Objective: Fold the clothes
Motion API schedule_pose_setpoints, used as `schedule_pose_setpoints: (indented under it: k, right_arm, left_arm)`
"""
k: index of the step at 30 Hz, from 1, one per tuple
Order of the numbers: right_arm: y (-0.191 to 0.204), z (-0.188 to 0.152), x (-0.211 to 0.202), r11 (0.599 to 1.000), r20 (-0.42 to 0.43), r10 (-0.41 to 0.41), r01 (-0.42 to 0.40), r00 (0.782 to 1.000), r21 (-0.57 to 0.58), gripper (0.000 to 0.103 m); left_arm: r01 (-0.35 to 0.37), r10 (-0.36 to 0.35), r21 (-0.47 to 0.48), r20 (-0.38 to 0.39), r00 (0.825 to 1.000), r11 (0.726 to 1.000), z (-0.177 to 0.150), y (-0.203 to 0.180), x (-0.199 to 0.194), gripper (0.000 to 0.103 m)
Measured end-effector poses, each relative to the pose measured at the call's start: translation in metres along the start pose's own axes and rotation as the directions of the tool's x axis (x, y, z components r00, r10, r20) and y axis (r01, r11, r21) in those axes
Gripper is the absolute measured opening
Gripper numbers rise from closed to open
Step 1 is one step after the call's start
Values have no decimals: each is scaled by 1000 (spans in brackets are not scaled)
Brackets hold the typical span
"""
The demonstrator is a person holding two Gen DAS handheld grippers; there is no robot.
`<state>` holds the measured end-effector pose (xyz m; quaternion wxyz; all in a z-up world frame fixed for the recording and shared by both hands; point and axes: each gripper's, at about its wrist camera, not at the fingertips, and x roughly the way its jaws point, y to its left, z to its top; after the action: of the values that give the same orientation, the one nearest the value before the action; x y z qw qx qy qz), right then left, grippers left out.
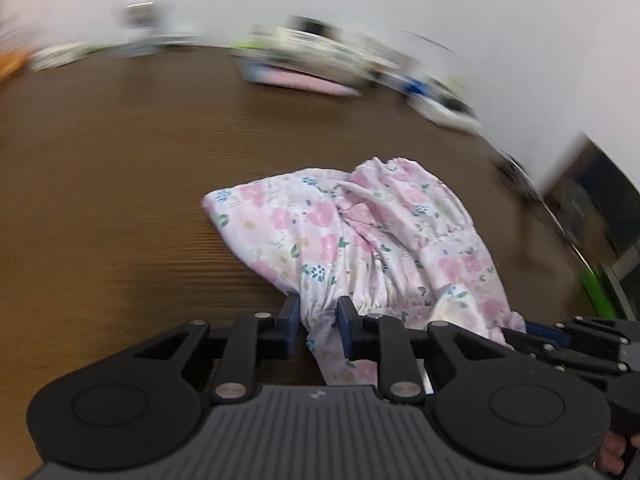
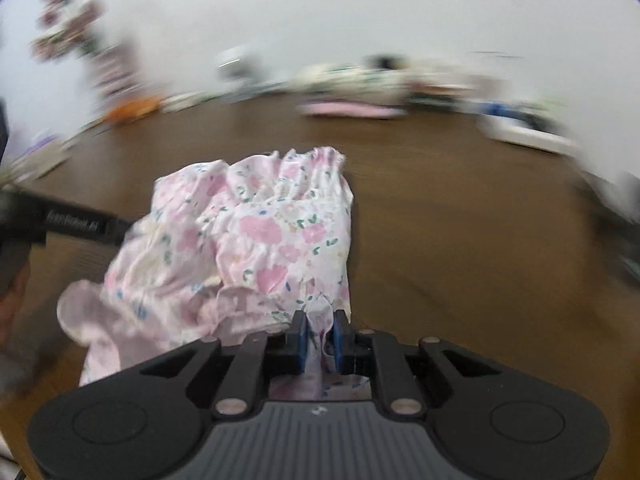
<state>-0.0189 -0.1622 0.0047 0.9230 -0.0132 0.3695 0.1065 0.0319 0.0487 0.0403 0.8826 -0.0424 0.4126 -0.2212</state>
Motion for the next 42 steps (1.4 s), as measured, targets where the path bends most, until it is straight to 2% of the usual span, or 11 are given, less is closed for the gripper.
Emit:
schedule_pose_setpoints:
  k: [8,12,15,18,20,25,31,35,36,39,42]
  right_arm:
    - [-46,-42,-100,999,216,14,-23,976,43,25]
    - [-48,-73,-130,949,336,197,-93,921,-300,24]
    - [-38,-82,-107,927,209,285,-213,935,-310,18]
    - [-36,-90,-82,940,122,261,-224,958,-258,18]
    - [-48,-92,-100,935,186,301,-252,935,-249,19]
    - [-65,-103,-141,893,265,365,-254,893,-371,60]
    - [-16,-139,-139,674,161,386,-158,908,-721,59]
    - [9,-156,-124,509,106,363,-102,926,-855,52]
    - [11,-157,-123,492,95,358,-101,929,-865,35]
    - [17,-160,-121,440,64,340,-98,938,-893,31]
    - [12,-154,-131,435,27,380,-152,925,-888,8]
  left_arm:
    - [-90,79,69,152,985,994,-44,-22,-69,44]
    - [39,-86,209,220,972,977,-88,-56,-120,45]
    - [111,-167,350,133,977,930,-118,-99,-115,45]
    - [69,-151,519,118,981,852,-143,-127,-107,53]
    - [1,-112,621,139,984,784,-157,-138,-107,73]
    - [-69,-103,848,144,984,526,-193,-157,-104,79]
    - [-189,-72,959,208,975,210,-238,-164,-79,79]
    - [-205,-41,970,212,976,133,-243,-161,-69,77]
    - [-210,-33,969,216,976,133,-242,-160,-68,76]
    - [-276,-26,951,282,959,141,-245,-156,-72,78]
    - [-386,-86,919,393,916,87,-259,-153,-80,86]
